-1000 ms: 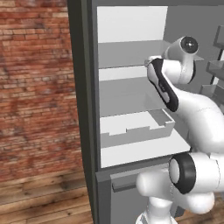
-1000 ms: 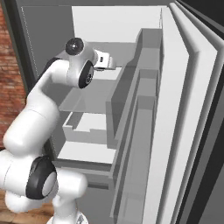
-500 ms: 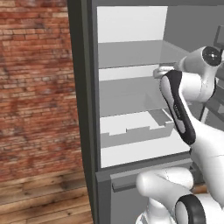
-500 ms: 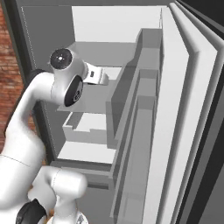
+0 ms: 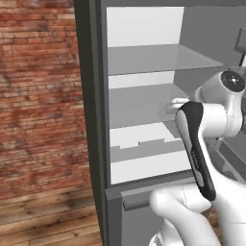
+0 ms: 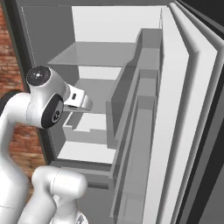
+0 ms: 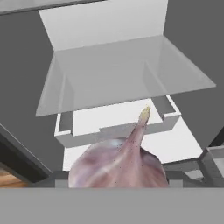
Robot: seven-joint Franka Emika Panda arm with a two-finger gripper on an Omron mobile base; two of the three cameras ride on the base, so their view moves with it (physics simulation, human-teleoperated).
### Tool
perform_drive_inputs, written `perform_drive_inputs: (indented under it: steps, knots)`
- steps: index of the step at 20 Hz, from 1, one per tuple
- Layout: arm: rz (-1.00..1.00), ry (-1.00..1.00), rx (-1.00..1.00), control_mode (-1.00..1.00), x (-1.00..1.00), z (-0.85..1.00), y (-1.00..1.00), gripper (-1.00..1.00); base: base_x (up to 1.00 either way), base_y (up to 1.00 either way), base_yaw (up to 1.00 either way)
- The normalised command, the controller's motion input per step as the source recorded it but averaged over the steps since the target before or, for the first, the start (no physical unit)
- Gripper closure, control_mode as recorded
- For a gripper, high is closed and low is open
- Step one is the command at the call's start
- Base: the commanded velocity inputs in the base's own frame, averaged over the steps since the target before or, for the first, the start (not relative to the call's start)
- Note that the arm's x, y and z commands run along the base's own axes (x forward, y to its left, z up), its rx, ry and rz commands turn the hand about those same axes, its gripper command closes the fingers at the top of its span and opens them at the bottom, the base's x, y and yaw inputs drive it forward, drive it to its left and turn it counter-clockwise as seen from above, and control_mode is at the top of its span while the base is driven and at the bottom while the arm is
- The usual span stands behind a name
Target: Grab the garlic and lime from the fridge, place them in the blender, close the lid, and turn on the blender to create a marinade.
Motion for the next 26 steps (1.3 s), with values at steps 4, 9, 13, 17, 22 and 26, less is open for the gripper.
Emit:
perform_drive_inputs:
  steps: [4, 9, 13, 17, 22, 26]
  knots:
    - [0.01, 0.26, 0.0, -1.0, -0.3, -0.49, 0.36, 1.0, 0.0, 0.0, 0.0]
    - [0.01, 0.14, 0.0, -1.0, -0.54, -0.46, 0.33, 1.0, 0.0, 0.0, 0.0]
    - [0.0, 0.0, 0.0, 1.0, -0.23, -0.09, 0.11, 1.0, -0.75, 0.28, -0.03]
    - [0.0, 0.0, 0.0, 1.0, 0.0, 0.0, 0.0, 1.0, -1.0, 0.48, -0.24]
    - [0.0, 0.0, 0.0, 1.0, 0.0, 0.0, 0.0, 1.0, -1.0, 0.54, -0.49]
    - [0.0, 0.0, 0.0, 1.0, 0.0, 0.0, 0.0, 1.0, -1.0, 0.51, -0.67]
